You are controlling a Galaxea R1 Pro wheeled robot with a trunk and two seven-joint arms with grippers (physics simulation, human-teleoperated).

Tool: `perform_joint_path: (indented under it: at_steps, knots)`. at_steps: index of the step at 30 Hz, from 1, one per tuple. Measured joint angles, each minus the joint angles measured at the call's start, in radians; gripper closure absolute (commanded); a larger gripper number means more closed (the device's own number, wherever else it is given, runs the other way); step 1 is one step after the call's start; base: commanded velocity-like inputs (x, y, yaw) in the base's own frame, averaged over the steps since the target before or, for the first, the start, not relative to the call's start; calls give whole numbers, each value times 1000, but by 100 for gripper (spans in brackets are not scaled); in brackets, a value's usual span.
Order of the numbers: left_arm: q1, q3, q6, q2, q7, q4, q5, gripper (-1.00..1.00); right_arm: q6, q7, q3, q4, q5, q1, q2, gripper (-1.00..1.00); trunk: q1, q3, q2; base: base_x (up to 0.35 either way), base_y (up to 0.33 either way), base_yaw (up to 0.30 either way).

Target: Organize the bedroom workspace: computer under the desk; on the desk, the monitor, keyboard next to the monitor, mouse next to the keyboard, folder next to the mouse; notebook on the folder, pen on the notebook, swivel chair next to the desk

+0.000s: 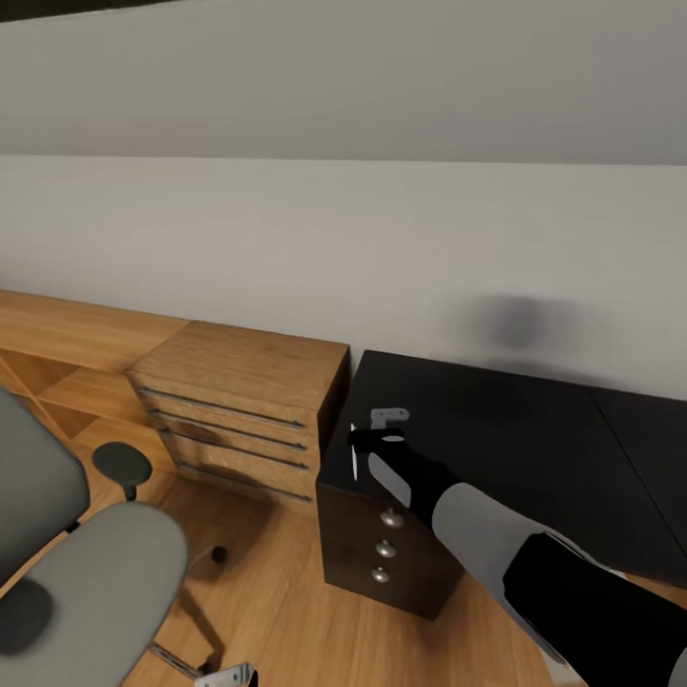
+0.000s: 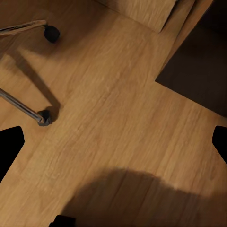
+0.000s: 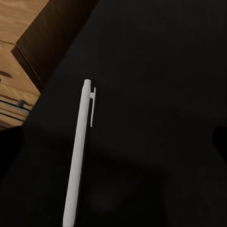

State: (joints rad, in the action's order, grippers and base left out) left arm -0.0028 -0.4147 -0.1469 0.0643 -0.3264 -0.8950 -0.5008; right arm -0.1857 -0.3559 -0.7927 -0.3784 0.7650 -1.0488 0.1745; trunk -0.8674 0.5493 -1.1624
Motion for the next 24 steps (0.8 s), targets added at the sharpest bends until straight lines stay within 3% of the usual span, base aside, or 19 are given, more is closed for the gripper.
perform_joint_path:
  at_steps: [9,12,16,24]
  knots:
    - [0,1,-5,2,2,-12,2,-100,-11,15,-25,0,-5,19,0,-100,0,0,0,35,0,0]
    - [0,3,-6,3,2,-31,1,-100,-28,15,-35,-1,-5,21,0,-100,-12,9,-21,4,0,0]
    - [0,5,-7,3,0,-51,-2,-100,-113,14,-41,-3,-5,22,0,-100,-27,22,-49,0,0,0]
    - [0,6,-9,3,0,-53,-3,-100,-127,13,-40,-3,-4,22,0,-100,-54,44,-98,0,0,0]
